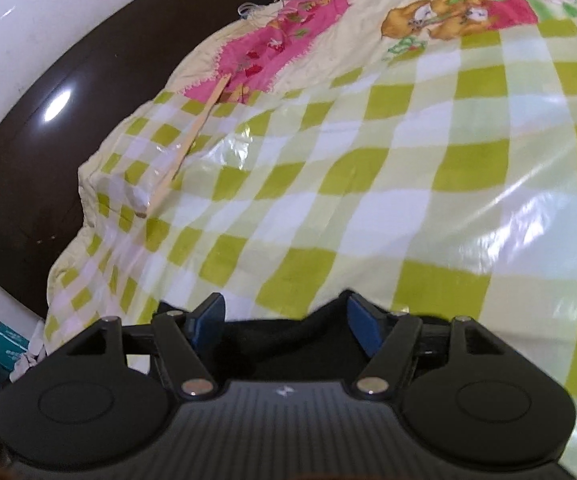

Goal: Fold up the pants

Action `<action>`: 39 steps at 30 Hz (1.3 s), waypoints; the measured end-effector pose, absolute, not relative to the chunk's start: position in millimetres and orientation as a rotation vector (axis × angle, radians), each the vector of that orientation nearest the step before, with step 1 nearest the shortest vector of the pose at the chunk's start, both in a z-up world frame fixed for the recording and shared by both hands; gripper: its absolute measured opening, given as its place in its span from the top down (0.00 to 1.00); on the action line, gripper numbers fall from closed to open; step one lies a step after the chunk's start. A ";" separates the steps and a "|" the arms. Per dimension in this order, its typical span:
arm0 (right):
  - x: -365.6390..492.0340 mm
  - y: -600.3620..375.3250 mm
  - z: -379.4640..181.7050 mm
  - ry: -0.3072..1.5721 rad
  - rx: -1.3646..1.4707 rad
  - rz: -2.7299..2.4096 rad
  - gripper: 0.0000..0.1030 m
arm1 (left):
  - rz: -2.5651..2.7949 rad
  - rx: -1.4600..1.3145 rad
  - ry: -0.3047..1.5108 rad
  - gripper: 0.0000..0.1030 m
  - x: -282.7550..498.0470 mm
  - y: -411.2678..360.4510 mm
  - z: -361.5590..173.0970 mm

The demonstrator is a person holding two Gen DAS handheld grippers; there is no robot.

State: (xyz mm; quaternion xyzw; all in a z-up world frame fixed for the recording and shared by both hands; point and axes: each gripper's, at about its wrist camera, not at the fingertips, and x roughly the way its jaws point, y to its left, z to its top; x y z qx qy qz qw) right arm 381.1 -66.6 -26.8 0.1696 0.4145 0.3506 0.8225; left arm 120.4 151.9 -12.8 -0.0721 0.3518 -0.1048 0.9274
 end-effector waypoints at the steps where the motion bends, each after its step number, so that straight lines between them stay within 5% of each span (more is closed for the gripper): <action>1: 380.5 -69.4 -22.3 0.876 0.350 0.745 0.34 | -0.215 -0.152 0.721 0.62 120.1 153.5 -13.2; 14: 359.2 -63.9 -6.2 0.886 -0.080 0.778 0.31 | -0.185 -0.105 0.731 0.61 130.3 151.6 -17.8; 26: 269.4 -124.5 5.1 0.928 0.282 0.715 0.23 | -0.238 -0.041 0.652 0.59 131.2 138.5 15.3; 34: 210.0 -136.7 -48.6 1.113 0.608 0.699 0.22 | -0.223 0.053 0.737 0.56 163.9 118.8 -3.5; 39: 187.8 -120.4 -46.0 1.145 0.548 0.775 0.22 | -0.203 0.057 0.739 0.55 155.7 127.6 -6.7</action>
